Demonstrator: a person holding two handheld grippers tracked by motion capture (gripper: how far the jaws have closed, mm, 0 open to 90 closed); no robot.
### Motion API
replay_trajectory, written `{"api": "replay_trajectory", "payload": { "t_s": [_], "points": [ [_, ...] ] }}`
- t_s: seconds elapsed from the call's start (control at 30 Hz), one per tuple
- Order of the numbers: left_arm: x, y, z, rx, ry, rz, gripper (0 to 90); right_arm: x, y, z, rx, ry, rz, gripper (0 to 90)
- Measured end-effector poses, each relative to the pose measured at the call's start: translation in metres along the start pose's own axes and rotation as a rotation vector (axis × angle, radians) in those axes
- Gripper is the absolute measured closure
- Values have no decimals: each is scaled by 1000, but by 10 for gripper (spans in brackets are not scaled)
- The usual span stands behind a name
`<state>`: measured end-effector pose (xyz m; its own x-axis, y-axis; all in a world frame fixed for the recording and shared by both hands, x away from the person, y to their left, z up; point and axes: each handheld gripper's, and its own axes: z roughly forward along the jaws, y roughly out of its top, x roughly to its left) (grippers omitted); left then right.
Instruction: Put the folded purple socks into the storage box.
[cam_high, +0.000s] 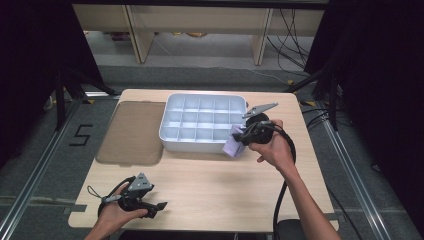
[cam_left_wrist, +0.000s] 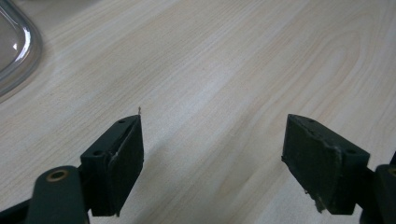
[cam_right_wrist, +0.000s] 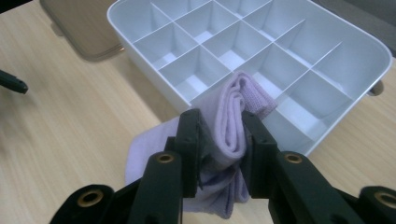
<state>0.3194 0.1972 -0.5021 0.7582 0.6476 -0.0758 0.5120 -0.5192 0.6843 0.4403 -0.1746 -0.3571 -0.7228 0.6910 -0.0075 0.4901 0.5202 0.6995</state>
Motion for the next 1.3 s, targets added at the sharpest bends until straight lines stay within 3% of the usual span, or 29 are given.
{"api": "replay_trajectory", "payload": {
  "t_s": [0.1, 0.13, 0.2, 0.27, 0.33, 0.4, 0.43, 0.73, 0.83, 1.03, 1.13, 1.17, 1.3],
  "points": [
    [0, 0, 0, 0, 1, 1, 204, -7, 4, 0, 14, -9, -3, 724],
    [0, 0, 0, -2, 3, -20, 204, -8, 5, 1, 7, -15, 3, 724],
    [0, 0, 0, 2, 10, -13, 204, -11, 7, 1, 22, -22, 28, 724],
    [0, 0, 0, 3, 10, -13, 204, -16, 9, 3, 24, -22, 12, 724],
    [0, 0, 0, 3, 9, -15, 204, -18, 10, 6, 18, -37, 45, 724],
    [0, 0, 0, 0, 0, 3, 205, -22, 13, 8, 25, -48, 31, 724],
    [-1, 0, 0, -3, -1, -22, 206, -24, 14, 8, 30, -53, 25, 724],
    [1, 0, 0, 4, 8, -12, 206, -39, 24, 25, 57, -100, 25, 724],
    [0, 0, 0, -1, -2, -18, 206, -44, 24, 33, 41, -132, 24, 724],
    [0, 0, 0, -3, 0, -19, 206, -53, 25, 43, 84, -147, 17, 724],
    [1, 0, 0, 0, 2, 1, 206, -56, 24, 49, 100, -161, 14, 724],
    [0, 0, 0, 0, -4, -20, 206, -57, 24, 49, 110, -161, 10, 724],
    [0, 0, 1, -6, -2, -25, 207, -58, 24, 55, 123, -175, 0, 724]
  ]
}}
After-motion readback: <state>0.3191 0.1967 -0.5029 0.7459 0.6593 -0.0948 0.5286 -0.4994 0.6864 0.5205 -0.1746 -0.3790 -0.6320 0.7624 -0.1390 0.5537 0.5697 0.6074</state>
